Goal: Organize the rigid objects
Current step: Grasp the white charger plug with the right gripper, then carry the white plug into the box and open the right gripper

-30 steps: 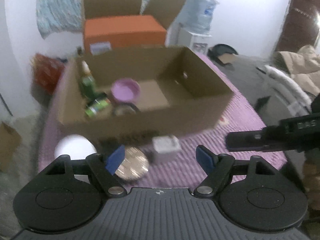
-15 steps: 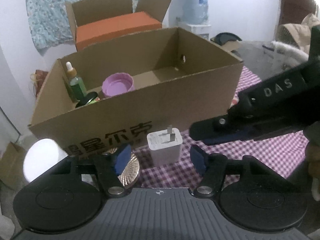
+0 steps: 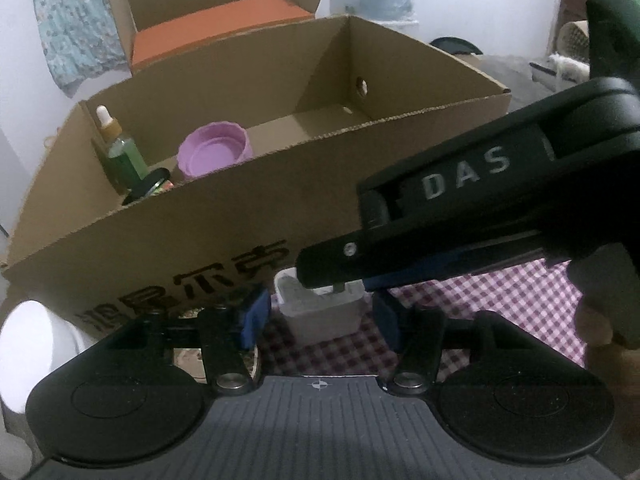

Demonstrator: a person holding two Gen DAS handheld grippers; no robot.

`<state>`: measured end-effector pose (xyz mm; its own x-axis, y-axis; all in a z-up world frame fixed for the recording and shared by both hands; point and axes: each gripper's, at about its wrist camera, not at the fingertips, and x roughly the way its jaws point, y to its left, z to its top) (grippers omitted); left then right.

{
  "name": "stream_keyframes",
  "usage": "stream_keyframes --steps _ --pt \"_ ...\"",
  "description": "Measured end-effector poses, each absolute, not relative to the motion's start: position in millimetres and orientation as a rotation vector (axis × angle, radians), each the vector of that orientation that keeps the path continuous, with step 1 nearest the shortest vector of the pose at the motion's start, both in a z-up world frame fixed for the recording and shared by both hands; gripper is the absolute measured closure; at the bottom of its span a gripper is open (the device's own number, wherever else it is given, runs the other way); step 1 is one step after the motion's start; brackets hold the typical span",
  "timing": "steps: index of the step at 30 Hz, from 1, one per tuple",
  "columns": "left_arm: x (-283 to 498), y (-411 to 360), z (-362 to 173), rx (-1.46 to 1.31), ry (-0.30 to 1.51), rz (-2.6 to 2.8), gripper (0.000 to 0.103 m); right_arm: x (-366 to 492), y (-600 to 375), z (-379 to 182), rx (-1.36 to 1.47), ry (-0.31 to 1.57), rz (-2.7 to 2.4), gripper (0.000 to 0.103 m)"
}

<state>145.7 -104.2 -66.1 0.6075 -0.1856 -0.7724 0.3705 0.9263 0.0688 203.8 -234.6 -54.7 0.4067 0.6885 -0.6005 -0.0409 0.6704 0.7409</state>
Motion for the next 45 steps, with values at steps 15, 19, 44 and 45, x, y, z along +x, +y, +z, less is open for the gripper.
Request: stream_keyframes --steps 15,19,44,45 --pt "133 -112 -65 0.173 0.872 -0.402 0.046 195 -249 -54 0.689 1.077 0.492 0.060" --pt "125 -112 -64 0.134 0.883 -0.464 0.047 186 -260 -54 0.686 1.091 0.481 0.061" --pt "139 -128 -84 0.222 0.915 -0.448 0.057 189 -260 -65 0.723 1.093 0.480 0.050" --pt "139 -128 -84 0.222 0.915 -0.446 0.057 188 -259 -64 0.720 1.090 0.480 0.052"
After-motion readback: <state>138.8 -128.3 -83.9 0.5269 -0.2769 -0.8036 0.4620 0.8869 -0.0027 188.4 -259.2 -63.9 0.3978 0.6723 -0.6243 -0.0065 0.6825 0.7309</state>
